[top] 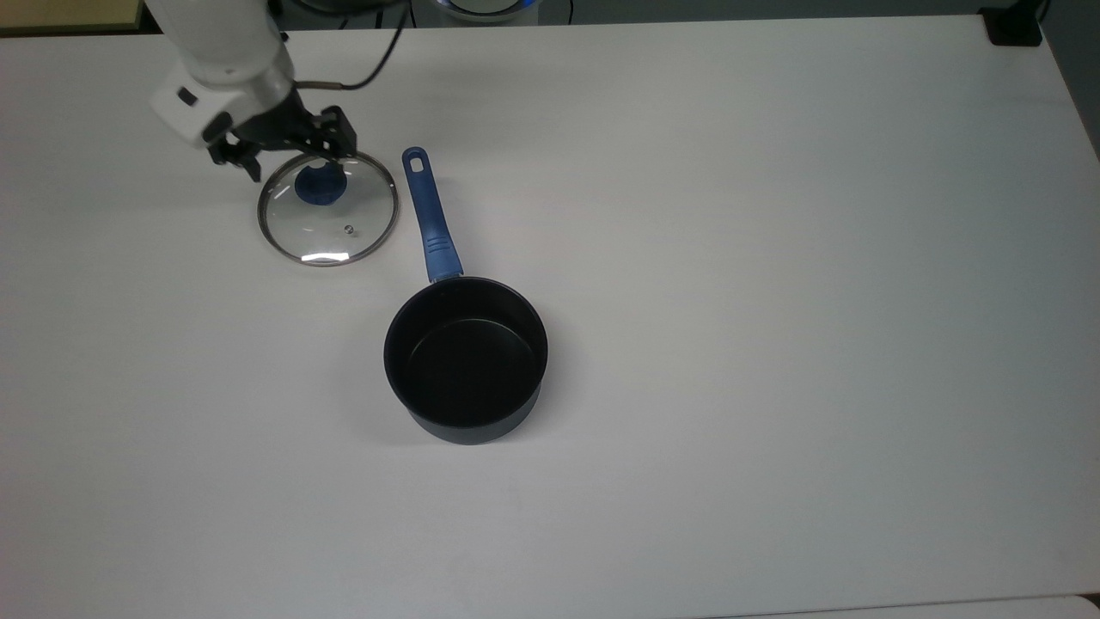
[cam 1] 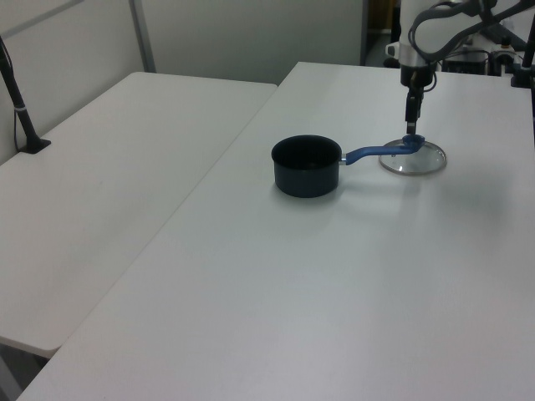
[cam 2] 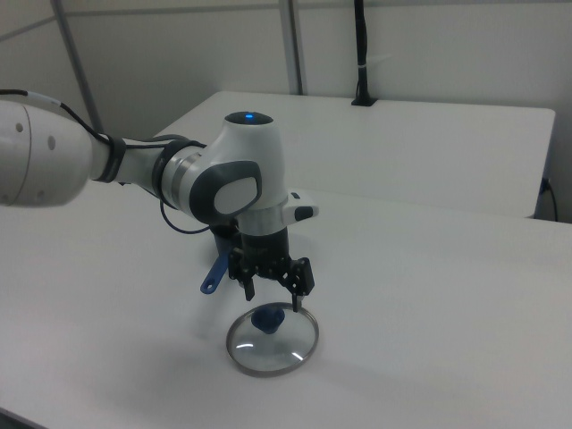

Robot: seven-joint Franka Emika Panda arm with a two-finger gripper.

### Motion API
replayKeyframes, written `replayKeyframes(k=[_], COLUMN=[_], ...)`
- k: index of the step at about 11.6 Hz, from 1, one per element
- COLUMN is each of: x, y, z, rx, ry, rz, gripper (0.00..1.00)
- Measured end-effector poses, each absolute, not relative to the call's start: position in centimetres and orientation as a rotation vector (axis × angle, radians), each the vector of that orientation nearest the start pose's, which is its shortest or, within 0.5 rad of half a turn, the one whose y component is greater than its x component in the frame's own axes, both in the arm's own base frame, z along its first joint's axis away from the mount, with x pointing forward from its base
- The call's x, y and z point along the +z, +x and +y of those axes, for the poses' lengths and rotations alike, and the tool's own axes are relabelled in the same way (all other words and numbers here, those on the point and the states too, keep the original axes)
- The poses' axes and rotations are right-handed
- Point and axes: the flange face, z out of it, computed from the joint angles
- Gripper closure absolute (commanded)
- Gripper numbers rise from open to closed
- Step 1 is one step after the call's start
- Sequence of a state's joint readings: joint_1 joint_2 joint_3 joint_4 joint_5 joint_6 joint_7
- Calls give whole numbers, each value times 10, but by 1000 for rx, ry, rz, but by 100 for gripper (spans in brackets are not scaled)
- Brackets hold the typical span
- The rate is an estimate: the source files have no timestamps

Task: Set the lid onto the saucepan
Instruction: 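Close the gripper on the blue knob of the glass lid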

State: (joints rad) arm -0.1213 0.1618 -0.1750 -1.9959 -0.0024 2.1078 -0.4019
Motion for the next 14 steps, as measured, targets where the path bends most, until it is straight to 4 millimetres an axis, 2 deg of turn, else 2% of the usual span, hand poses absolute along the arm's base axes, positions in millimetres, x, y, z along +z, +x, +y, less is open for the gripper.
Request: replayKeyframes(k=[3, 4, 6, 9, 11, 12, 13, 14], x=[357, 350, 336, 335, 343, 354, 364, 372], y=[561, 562, 563, 562, 557, 553, 549, 546], z=[-150, -147, -138, -139, -150, -159, -166, -170], rx=[113, 121, 147, 150, 158, 160, 159, 154], ry=[-3140, -3139, -3130, -3129, -3126, -3121, -3118, -3117], rz=[-202, -210, -234, -230, -203, -206, -206, -199], gripper=[1, 15, 62, 68, 66, 27, 0, 0])
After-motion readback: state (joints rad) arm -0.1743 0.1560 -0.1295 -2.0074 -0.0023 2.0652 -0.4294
